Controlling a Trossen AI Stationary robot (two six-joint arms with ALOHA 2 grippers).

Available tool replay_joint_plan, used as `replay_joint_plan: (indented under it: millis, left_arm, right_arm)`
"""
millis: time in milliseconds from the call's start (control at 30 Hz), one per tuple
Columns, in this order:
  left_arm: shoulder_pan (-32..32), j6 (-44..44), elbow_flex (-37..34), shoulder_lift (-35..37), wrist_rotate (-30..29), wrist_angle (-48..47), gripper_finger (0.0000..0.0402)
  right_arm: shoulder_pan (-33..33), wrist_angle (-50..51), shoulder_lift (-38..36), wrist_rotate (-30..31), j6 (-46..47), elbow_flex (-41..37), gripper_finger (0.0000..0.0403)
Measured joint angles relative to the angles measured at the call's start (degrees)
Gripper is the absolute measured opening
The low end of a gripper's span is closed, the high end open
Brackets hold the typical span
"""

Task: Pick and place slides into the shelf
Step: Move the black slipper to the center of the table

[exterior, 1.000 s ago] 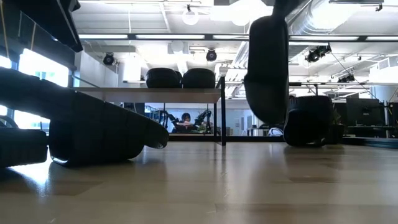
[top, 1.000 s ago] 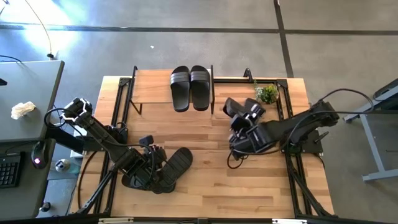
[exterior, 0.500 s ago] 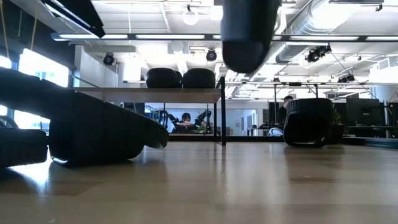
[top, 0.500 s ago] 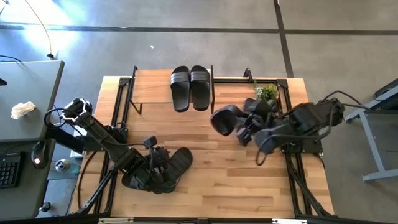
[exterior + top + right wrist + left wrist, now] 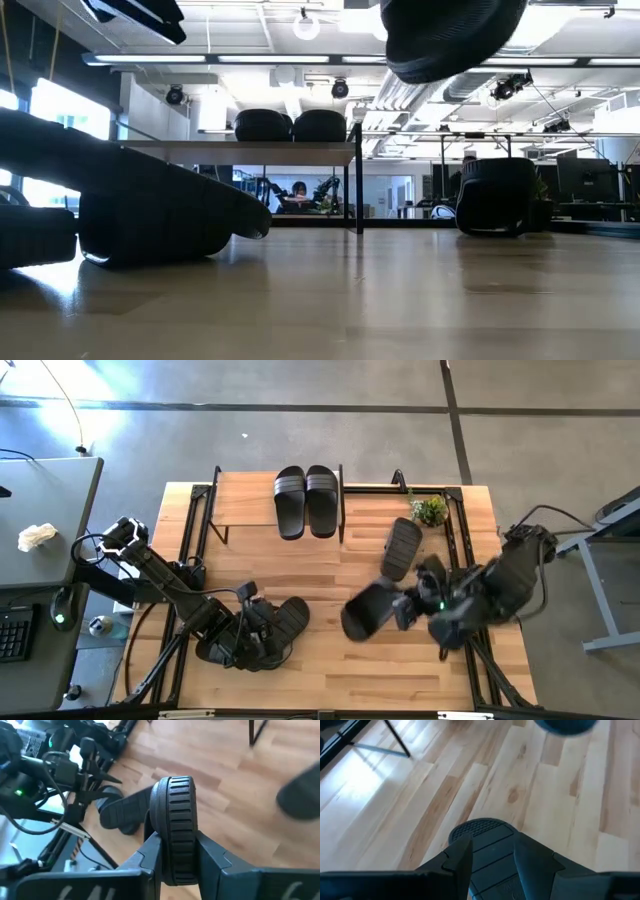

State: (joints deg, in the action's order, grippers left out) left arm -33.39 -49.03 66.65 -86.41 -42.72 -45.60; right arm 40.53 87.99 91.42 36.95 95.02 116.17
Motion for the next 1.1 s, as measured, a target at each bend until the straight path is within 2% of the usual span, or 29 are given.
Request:
replay_joint_plan:
  millis: [167,333,500,600,767,1100]
  left_arm:
    - [0.0,6.3,0.0,0.0,4.2,1.0,0.0126]
    - [0.0,11.3,0.0,0.0,10.0,3.3,0.0127]
    - [0.0,17.1,0.0,0.0,16.5,8.1,0.0127]
    - [0.0,19.8,0.0,0.0,19.7,11.1,0.0127]
    - [0.0,21.8,0.0,0.0,24.4,12.7,0.0127]
    - [0.0,21.8,0.0,0.0,26.7,11.0,0.0127]
  right_arm:
    - [7.1,-8.0,0.0,6.2,17.1,-11.0,0.0061]
    - [12.6,-18.0,0.3,20.3,35.6,-25.9,0.0061]
    - [11.7,-38.4,1.5,31.7,36.1,-39.8,0.0061]
    - [10.4,-44.8,2.8,36.2,35.2,-45.1,0.0056]
    - [8.6,-46.3,3.2,40.0,35.0,-49.7,0.0046]
    - [0.4,-47.3,3.2,41.9,34.8,-55.8,0.0044]
